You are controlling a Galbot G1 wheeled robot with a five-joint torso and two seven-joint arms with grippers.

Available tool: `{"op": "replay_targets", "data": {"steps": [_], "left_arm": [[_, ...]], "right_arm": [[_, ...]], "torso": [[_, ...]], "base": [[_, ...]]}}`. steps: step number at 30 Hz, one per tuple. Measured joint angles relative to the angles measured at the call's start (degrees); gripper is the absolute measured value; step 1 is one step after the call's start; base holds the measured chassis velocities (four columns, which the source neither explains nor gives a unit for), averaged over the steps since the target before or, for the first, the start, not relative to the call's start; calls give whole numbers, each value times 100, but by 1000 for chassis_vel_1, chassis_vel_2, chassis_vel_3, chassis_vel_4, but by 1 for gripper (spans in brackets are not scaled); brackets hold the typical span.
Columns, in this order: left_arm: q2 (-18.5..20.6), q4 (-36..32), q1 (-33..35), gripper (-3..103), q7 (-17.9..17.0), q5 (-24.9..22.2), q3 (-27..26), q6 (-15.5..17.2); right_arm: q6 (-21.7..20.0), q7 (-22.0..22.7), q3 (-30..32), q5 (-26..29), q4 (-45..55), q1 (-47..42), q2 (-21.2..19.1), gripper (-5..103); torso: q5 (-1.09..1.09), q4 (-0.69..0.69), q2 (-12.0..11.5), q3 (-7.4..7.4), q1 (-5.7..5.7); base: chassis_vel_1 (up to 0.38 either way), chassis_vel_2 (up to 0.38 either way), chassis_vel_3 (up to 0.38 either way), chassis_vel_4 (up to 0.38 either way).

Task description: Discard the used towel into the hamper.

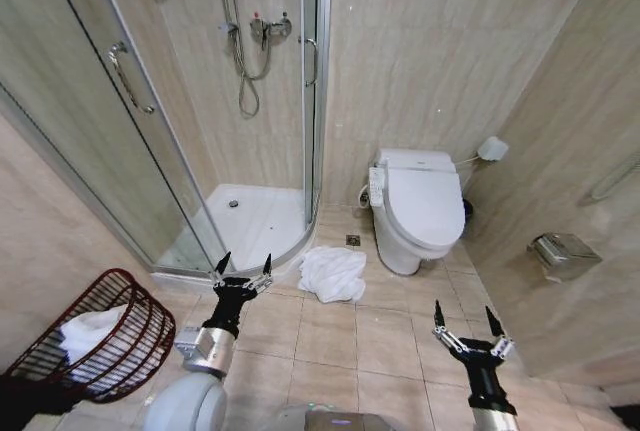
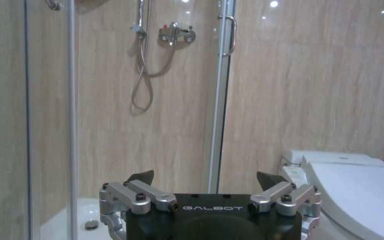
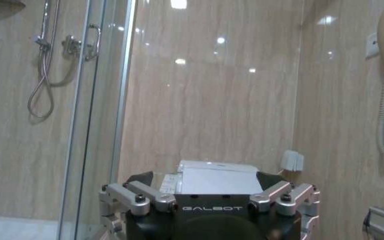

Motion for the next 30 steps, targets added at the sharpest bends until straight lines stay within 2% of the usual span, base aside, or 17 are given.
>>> {"op": "replay_targets", "data": {"steps": [30], "left_arm": [[0, 0, 0, 100, 0, 0, 0, 0]], "right_arm": [[0, 0, 0, 0, 0, 0, 0, 100]], "torso": [[0, 0, -722, -424, -298]], "base": [[0, 0, 0, 0]]}}
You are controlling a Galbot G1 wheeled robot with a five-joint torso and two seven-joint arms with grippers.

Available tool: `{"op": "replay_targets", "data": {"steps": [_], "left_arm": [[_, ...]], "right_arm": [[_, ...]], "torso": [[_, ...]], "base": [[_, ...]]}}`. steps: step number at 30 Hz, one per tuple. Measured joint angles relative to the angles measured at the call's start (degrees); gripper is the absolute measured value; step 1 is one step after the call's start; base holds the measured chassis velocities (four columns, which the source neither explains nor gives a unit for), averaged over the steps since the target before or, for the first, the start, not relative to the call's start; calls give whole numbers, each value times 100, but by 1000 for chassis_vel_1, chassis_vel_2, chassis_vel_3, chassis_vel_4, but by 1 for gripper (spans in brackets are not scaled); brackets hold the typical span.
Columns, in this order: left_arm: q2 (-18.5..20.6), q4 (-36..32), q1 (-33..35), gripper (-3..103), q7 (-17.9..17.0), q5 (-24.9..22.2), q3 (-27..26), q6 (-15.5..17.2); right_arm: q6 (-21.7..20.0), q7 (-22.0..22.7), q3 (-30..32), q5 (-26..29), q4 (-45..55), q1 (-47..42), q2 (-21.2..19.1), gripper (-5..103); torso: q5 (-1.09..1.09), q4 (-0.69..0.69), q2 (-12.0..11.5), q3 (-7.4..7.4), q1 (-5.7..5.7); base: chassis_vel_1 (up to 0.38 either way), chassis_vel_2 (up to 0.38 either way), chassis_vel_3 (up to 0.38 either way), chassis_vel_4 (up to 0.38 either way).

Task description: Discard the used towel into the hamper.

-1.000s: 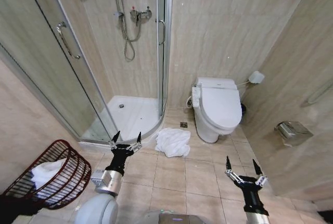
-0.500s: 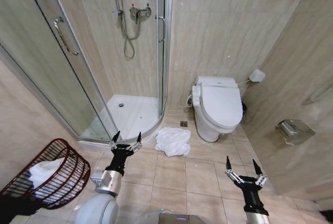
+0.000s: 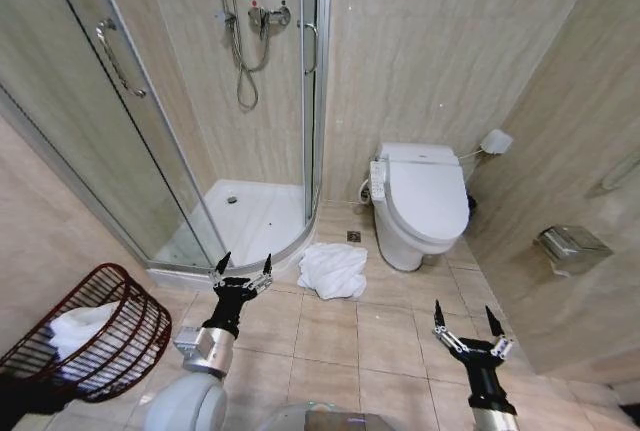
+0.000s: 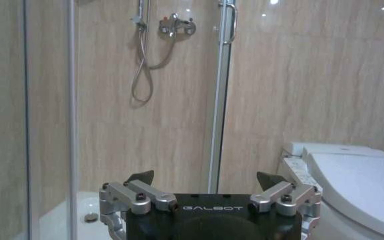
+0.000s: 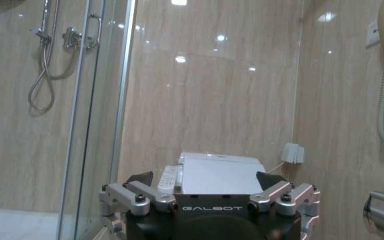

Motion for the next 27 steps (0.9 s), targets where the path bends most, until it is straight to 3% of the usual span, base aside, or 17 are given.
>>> {"op": "replay_targets", "data": {"steps": [23, 27], "left_arm": [[0, 0, 0, 100, 0, 0, 0, 0], [0, 0, 0, 100, 0, 0, 0, 0]], "right_arm": [[0, 0, 0, 0, 0, 0, 0, 100], [-196, -12, -89, -60, 152, 83, 27, 100]], "torso": [[0, 0, -535, -322, -213], [0, -1, -630, -377, -251]], "base": [[0, 0, 0, 0], [0, 0, 0, 0]]}}
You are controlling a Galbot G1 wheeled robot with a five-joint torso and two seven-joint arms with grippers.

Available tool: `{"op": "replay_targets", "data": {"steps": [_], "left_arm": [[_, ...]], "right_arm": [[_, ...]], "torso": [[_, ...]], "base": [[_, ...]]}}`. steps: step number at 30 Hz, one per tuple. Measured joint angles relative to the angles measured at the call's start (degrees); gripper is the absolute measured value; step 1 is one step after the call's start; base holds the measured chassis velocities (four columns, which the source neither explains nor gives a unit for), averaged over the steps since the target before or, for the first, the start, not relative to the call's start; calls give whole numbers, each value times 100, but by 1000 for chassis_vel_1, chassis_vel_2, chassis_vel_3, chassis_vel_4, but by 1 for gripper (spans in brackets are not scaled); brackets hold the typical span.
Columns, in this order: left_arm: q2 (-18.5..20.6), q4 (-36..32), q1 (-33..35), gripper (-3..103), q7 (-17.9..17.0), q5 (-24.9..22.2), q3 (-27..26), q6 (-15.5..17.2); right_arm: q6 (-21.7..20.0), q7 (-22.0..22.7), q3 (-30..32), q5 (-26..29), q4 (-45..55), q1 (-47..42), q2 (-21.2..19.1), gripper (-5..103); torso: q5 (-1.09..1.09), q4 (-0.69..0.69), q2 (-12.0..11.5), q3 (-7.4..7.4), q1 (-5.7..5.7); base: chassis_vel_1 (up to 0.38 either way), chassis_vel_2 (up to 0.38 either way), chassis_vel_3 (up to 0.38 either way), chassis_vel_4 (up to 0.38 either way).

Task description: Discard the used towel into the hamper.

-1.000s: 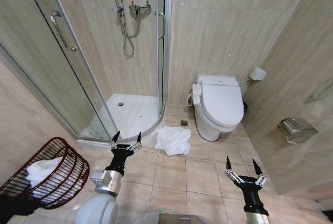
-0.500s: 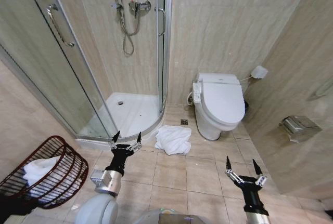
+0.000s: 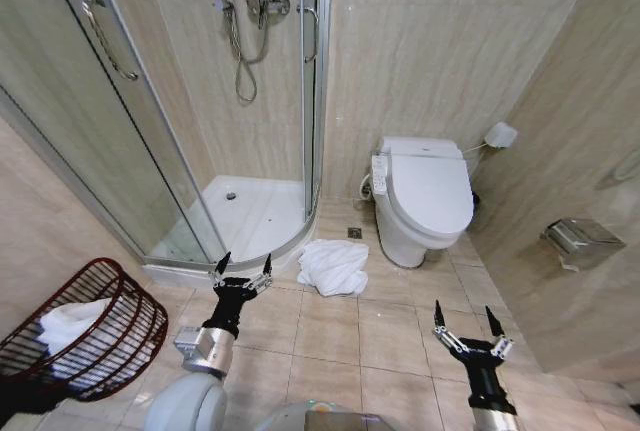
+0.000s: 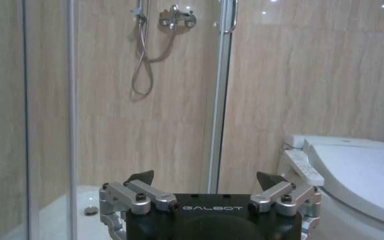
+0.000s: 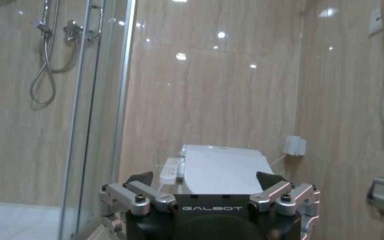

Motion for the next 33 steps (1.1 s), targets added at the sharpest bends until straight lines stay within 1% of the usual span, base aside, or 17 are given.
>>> {"op": "replay_targets", "data": {"steps": [1, 2, 3, 6, 7, 9, 10, 11, 13, 18, 22, 24, 25, 27, 33], "left_arm": [[0, 0, 0, 100, 0, 0, 0, 0], [0, 0, 0, 100, 0, 0, 0, 0], [0, 0, 0, 100, 0, 0, 0, 0], [0, 0, 0, 100, 0, 0, 0, 0], [0, 0, 0, 100, 0, 0, 0, 0], [0, 0, 0, 100, 0, 0, 1, 0], [-1, 0, -1, 100, 0, 0, 0, 0], [1, 0, 0, 100, 0, 0, 0, 0], [0, 0, 0, 100, 0, 0, 0, 0], [0, 0, 0, 100, 0, 0, 0, 0], [-1, 0, 0, 100, 0, 0, 0, 0], [0, 0, 0, 100, 0, 0, 0, 0], [0, 0, 0, 100, 0, 0, 0, 0], [0, 0, 0, 100, 0, 0, 0, 0], [0, 0, 0, 100, 0, 0, 0, 0]], "right_arm": [[-167, -21, -82, -62, 146, 77, 26, 100], [-434, -50, -208, -157, 370, 192, 66, 100], [-434, -50, -208, -157, 370, 192, 66, 100], [-1174, -128, -557, -425, 990, 514, 179, 100], [-1174, -128, -557, -425, 990, 514, 179, 100], [-1536, -175, -774, -596, 1334, 724, 257, 100], [-1601, -193, -857, -672, 1458, 815, 298, 100], [-1641, -197, -910, -722, 1508, 855, 335, 100], [-1665, -186, -936, -762, 1538, 863, 361, 100], [-1797, 133, -1103, -1109, 1544, 714, 439, 100], [-1758, 267, -1092, -1087, 1307, 686, 439, 100], [-1610, 322, -1018, -1028, 1090, 724, 440, 100], [-1610, 322, -1018, -1028, 1090, 724, 440, 100], [-1384, 347, -945, -1007, 831, 770, 437, 100], [-1164, 383, -946, -943, 594, 779, 444, 100]], "torso": [[0, 2, -27, -17, -12], [-1, 2, -65, -40, -26], [-1, 2, -65, -40, -26], [-2, 2, -158, -94, -64], [-2, 2, -158, -94, -64], [-2, 1, -217, -133, -85], [-1, 4, -246, -154, -93], [-1, 2, -281, -177, -106], [-1, 2, -309, -193, -115], [-2, 1, -440, -278, -166], [0, 1, -526, -333, -193], [0, 1, -585, -369, -216], [0, 1, -585, -369, -216], [0, 2, -650, -410, -241], [0, 1, -778, -493, -285]], "base": [[0, 0, 0, 0], [0, 0, 0, 0], [0, 0, 0, 0], [0, 0, 0, 0], [0, 0, 0, 0], [0, 0, 0, 0], [0, 0, 0, 0], [0, 0, 0, 0], [0, 0, 0, 0], [0, 0, 0, 0], [0, 0, 0, 0], [0, 0, 0, 0], [0, 0, 0, 0], [0, 0, 0, 0], [0, 0, 0, 0]]}}
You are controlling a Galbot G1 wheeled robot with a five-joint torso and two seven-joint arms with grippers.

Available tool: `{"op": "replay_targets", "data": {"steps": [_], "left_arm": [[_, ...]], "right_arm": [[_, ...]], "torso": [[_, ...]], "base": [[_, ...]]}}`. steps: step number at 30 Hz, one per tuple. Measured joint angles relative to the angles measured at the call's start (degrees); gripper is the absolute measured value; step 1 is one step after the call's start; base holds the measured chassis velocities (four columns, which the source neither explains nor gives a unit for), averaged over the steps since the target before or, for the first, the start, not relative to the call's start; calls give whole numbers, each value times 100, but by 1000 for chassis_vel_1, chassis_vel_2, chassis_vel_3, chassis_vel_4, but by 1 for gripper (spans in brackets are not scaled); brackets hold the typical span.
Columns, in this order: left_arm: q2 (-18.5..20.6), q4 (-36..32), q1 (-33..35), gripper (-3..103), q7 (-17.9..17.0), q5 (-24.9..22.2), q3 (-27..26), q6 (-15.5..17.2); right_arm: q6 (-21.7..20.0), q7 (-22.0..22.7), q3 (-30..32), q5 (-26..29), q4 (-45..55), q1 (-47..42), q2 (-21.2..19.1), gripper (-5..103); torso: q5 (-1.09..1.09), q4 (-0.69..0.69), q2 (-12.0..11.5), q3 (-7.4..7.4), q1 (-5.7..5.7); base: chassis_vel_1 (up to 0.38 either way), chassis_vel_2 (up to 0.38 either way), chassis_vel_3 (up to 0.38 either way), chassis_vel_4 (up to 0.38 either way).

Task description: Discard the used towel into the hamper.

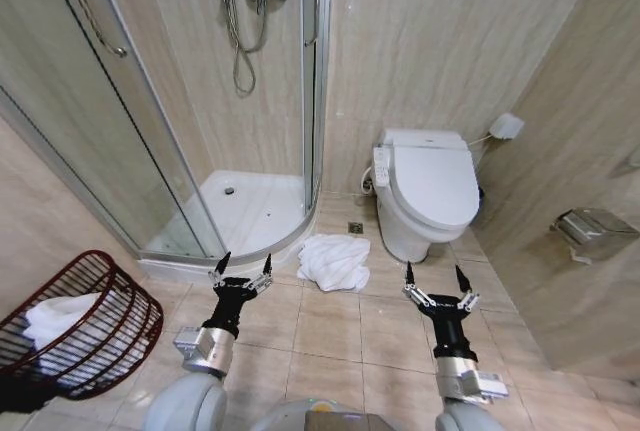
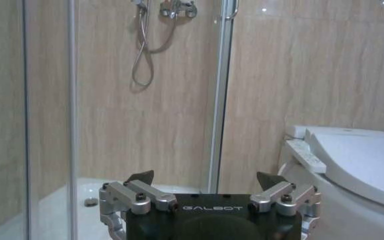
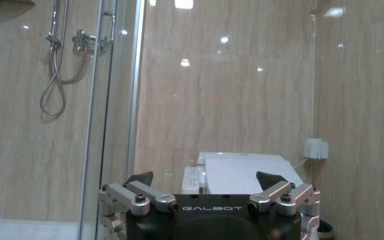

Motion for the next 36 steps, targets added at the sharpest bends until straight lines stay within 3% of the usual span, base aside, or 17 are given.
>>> {"op": "replay_targets", "data": {"steps": [10, 21, 36], "left_arm": [[0, 0, 0, 100, 0, 0, 0, 0], [0, 0, 0, 100, 0, 0, 0, 0], [0, 0, 0, 100, 0, 0, 0, 0]], "right_arm": [[338, -64, 35, 162, -212, 35, 2, 100], [1013, -216, 18, 88, -494, 93, 0, 100], [944, -66, 11, 239, -631, 41, -3, 100]], "torso": [[0, 0, -213, -144, -70], [0, 0, -485, -338, -148], [-1, 0, -504, -354, -153]], "base": [[0, 0, 0, 0], [0, 0, 0, 0], [0, 0, 0, 0]]}}
